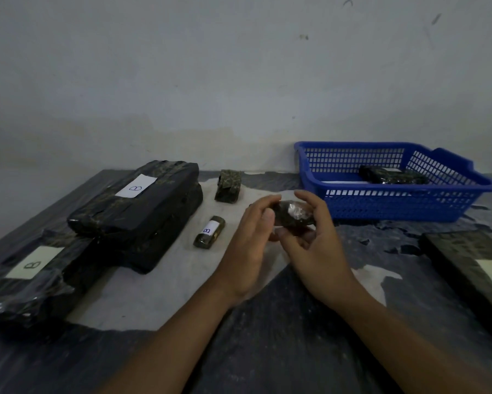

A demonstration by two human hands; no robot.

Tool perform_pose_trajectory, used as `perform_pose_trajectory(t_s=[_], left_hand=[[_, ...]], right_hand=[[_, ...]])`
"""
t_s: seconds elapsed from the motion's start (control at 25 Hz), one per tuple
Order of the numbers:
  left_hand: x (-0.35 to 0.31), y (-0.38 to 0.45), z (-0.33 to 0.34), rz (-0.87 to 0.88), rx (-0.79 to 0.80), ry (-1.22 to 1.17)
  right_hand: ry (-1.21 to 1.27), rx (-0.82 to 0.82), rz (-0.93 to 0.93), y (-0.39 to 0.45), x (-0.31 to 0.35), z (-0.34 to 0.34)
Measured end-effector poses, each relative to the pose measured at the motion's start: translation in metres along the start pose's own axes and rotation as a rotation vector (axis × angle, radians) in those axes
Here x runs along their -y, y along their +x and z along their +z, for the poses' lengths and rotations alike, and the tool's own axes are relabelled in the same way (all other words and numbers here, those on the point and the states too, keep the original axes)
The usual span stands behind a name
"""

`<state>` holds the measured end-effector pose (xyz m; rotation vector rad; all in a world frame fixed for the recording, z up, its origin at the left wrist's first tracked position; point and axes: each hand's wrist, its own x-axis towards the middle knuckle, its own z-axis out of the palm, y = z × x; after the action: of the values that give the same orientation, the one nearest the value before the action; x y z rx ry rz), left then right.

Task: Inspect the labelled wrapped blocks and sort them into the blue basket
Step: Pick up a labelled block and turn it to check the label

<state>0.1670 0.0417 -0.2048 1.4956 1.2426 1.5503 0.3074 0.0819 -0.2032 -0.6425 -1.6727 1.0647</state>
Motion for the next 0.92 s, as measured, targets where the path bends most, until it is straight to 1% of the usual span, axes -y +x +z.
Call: perform_pose_trajectory(t_s=[0.08,0.24,0.36,0.52,0.68,0.84,0.92], left_hand=[[0.004,0.002,0.000,0.009,-0.021,-0.011],[0.005,0.003,-0.004,0.000,-0.089,0.087],[0.003,0.002,-0.003,0.005,-0.077,0.071],[-0.005,-0.002,0.001,0.060,-0.055,0.140],[-0.007,-0.001,0.004,0.086,-0.077,0.177],[-0.008,-0.003,0.001,0.107,-0.042,0.124],[-0.010,-0.003,0.001,0.124,-0.046,0.141]], right_hand=[[0.020,0.043,-0.009,-0.001,0.001,0.001],[0.063,0.064,-0.028,-0.002,0.005,-0.001],[0.017,0.063,-0.051,-0.002,0.004,0.000],[-0.021,0.026,-0.064,0.001,0.001,0.002],[-0.095,0.011,-0.121,0.003,-0.002,0.001],[-0.050,-0.002,-0.123,0.004,-0.003,0.000],[-0.070,-0.012,-0.135,0.004,-0.005,-0.001]])
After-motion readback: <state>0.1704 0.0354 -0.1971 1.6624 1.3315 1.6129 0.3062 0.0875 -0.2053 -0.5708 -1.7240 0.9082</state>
